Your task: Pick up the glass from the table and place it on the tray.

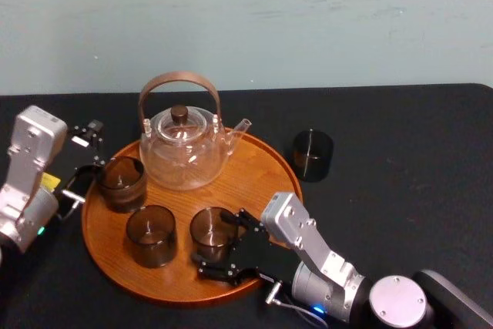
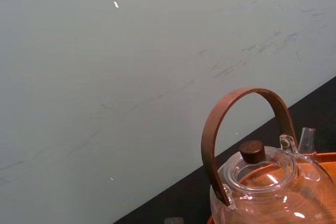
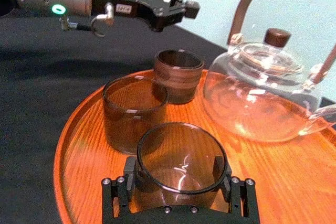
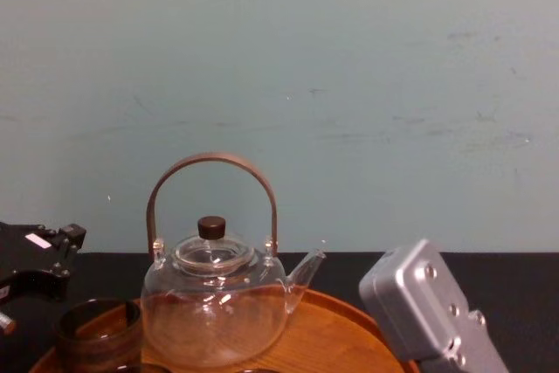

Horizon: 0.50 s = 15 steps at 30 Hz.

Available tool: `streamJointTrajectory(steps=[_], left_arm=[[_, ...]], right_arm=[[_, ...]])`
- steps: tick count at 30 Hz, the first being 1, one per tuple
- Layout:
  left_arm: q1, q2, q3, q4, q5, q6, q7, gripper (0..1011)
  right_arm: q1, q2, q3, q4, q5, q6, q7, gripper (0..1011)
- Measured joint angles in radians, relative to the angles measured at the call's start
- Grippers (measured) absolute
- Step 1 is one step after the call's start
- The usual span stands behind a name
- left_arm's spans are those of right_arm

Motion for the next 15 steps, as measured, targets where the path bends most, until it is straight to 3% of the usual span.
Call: streamJointTrajectory(steps=[4,15], left_arm=[[0.000,0.000,0.000,0.000,0.000,0.000,0.000,0],[0.000,0.000,0.000,0.000,0.000,0.000,0.000,0]], right_arm=[[-0.001,0.000,0.001,-0.001,-0.001,-0.004,0.000,1002],[-0.033,0.027,0.017,-0.077,-0.007,-0.068,-0.012,1002]])
